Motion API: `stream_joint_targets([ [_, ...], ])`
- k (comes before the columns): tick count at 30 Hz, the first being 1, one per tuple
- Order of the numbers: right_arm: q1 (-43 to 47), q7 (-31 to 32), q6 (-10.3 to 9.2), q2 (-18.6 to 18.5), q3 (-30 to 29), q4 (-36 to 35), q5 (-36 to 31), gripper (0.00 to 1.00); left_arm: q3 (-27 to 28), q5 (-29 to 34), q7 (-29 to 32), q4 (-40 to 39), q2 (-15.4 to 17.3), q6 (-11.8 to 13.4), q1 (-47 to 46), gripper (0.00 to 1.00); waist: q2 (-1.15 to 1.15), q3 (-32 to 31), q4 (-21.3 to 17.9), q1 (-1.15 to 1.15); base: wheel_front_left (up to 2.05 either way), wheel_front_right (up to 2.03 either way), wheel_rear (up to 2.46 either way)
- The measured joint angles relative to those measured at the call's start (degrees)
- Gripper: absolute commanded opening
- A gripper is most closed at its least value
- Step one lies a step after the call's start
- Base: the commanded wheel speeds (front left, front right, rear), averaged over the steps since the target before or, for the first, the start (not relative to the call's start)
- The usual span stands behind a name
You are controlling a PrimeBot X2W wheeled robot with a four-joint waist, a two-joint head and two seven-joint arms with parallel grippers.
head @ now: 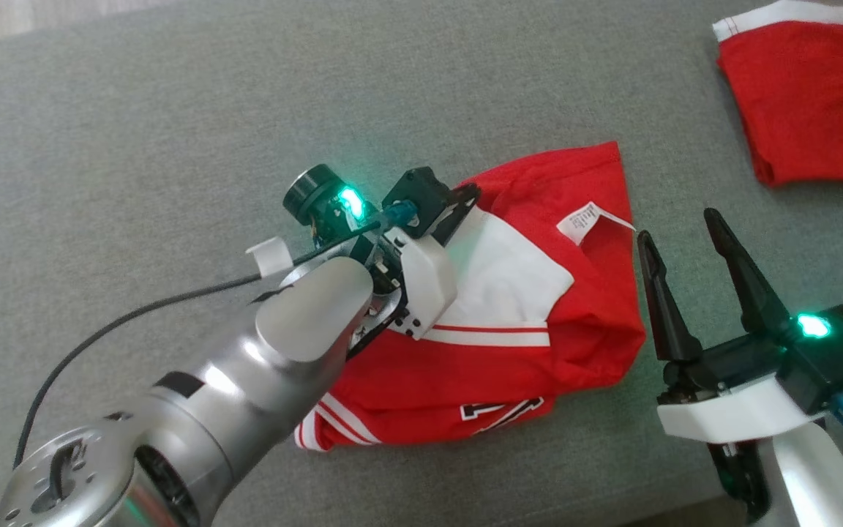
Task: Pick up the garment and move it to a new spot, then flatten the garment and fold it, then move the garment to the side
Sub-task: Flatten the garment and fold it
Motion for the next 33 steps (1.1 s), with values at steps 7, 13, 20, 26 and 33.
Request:
stream_joint_targets([
  [7, 0.59, 0.00, 0.00, 0.15, -1.79, 0.31, 0.00, 1.00, -1.25, -0.44, -6.80, -3.80, -0.03, 2.50, 0.68, 0.00, 0.00, -2.31, 2.03, 0.00, 0.00, 0.00, 0.00],
  [13, 3.99, 0.00, 0.00, 0.64, -3.05, 0.53, 0.00, 1.00, -1.32, -0.71, -10.15, -9.22, 1.34, 4.82, 6.09, 0.00, 0.00, -5.08, 4.78, -0.01, 0.00, 0.00, 0.00],
  [20, 6.60, 0.00, 0.00, 1.37, -5.39, 0.43, -0.47, 1.00, 0.02, -2.29, -12.37, -23.12, 11.32, 12.80, 17.09, 0.00, 0.00, -8.16, 9.04, -0.01, 0.00, 0.00, 0.00],
  [26, 8.26, 0.00, 0.00, 0.53, -7.48, 0.94, -0.46, 1.00, 4.87, -2.70, -14.06, -36.20, 19.35, 19.48, 22.56, 0.00, 0.00, -9.44, 13.63, -0.01, 0.00, 0.00, 0.00],
  [33, 7.90, 0.00, 0.00, -3.28, -8.75, 4.57, 0.82, 1.00, 8.72, -1.79, -14.23, -43.81, 26.75, 24.26, 24.42, 0.00, 0.00, -9.03, 17.13, -0.01, 0.00, 0.00, 0.00],
])
